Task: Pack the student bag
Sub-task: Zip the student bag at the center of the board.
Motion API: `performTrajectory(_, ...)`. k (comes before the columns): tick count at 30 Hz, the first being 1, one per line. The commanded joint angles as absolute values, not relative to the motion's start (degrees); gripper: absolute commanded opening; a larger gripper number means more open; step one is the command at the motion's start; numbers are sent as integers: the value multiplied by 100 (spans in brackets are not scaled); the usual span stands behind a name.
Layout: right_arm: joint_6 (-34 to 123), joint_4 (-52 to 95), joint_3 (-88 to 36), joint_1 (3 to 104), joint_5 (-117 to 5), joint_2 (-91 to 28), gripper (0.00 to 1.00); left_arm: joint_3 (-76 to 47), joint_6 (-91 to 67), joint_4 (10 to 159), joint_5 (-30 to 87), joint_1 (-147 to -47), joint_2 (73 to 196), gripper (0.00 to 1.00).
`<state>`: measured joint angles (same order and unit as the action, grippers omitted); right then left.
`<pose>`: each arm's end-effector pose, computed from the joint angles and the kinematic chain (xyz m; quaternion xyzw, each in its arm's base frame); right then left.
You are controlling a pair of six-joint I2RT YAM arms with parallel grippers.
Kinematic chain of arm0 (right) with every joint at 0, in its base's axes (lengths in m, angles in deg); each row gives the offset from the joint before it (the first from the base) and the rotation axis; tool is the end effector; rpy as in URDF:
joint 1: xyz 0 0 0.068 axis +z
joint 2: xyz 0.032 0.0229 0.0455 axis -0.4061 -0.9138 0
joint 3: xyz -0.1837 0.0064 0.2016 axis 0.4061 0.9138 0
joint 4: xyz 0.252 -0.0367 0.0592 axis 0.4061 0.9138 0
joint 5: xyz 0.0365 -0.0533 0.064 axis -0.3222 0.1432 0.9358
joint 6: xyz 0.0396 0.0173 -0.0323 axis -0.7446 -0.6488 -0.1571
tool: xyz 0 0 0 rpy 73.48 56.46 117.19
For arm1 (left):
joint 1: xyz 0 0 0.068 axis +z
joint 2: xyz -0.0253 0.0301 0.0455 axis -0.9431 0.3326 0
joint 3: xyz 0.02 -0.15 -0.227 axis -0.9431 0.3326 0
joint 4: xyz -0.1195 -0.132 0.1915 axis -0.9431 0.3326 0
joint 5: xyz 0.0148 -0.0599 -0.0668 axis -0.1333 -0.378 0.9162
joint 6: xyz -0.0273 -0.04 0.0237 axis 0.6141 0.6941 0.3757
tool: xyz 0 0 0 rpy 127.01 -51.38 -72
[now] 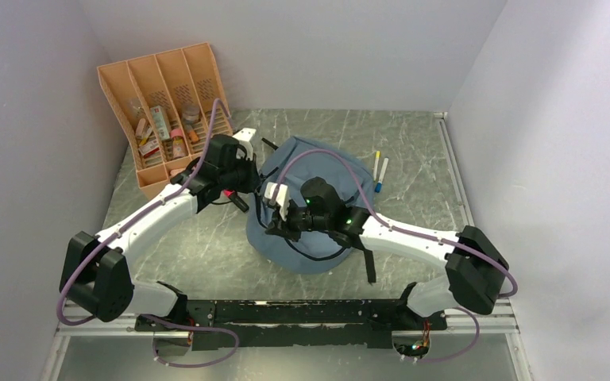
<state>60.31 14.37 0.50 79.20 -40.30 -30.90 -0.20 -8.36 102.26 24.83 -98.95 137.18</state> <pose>0.1674 0.2660 0.2515 -0.5324 0.6416 0.3618 0.4171 0.2665 -0.1470 0.2799 0.1172 0.8812 -0.2027 0.4107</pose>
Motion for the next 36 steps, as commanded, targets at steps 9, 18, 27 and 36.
performTrajectory(9, 6994, 4198, -48, 8173, -2312, -2491, 18, -168, -924, 9230, 2047, -9773, 13679, 5)
performTrajectory(18, 5542, 2529, 5, 8169, -4427, -2226, 47, -151, -943, 9136, 2209, -9773, 13708, 5)
performTrajectory(27, 2712, 2129, -649, 8170, -6657, -2938, 46, -155, -938, 9127, 2256, -9773, 13699, 5)
performTrajectory(36, 933, 1383, -976, 8249, -7581, -3568, 48, -151, -912, 9118, 2309, -9773, 13660, 5)
